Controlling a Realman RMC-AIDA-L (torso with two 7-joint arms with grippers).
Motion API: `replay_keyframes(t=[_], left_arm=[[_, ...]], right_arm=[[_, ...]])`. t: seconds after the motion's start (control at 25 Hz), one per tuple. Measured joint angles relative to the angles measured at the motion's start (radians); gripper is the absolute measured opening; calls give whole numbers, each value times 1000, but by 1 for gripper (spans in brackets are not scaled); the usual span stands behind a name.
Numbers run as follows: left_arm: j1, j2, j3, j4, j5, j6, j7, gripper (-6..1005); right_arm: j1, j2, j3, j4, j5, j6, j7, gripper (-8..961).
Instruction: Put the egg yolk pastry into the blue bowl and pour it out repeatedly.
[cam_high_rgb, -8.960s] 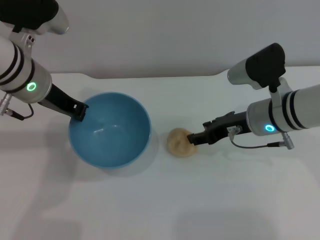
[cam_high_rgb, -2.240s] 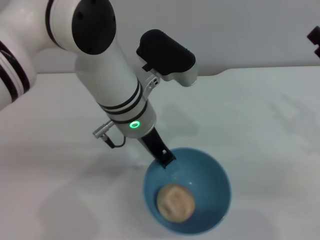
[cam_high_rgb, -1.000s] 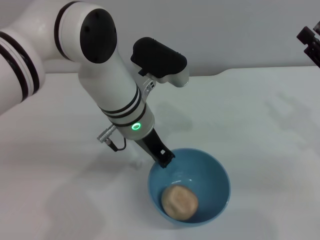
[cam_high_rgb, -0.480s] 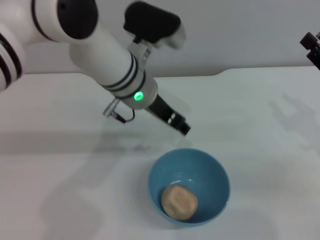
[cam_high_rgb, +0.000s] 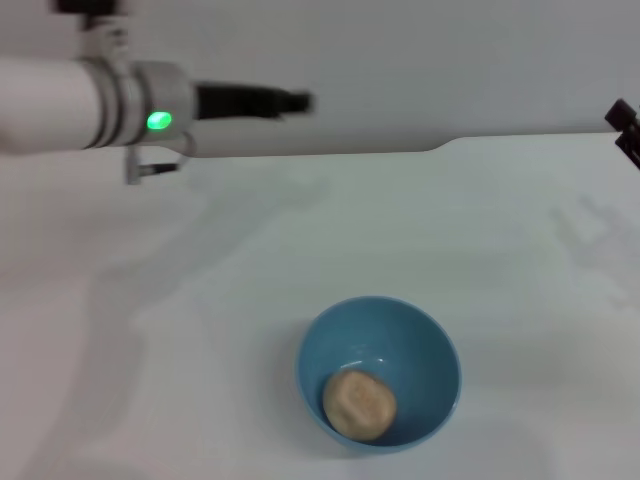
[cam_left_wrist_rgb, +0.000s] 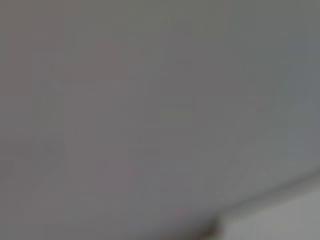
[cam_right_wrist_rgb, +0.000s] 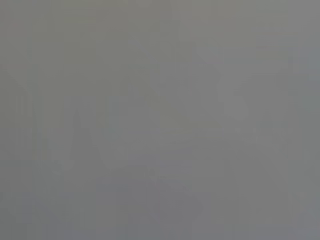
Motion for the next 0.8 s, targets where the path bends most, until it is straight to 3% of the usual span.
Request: replay_keyframes(t=[0.12,0.44,0.68,0.8], left_arm=[[99,-3,14,-13,-131,171,116,663],[269,-4,102,-21,-390,471,448,658],[320,0,292,-44,-375,741,540,657],[324,-1,435,-48,-287,916,548,657]], right_arm=[[7,2,11,36,4,32,-61,502],[21,3,41,196,197,44,-308,502],[22,4,59,251,211,45,-351,502],[22,5,73,258,212,41,-352,502]])
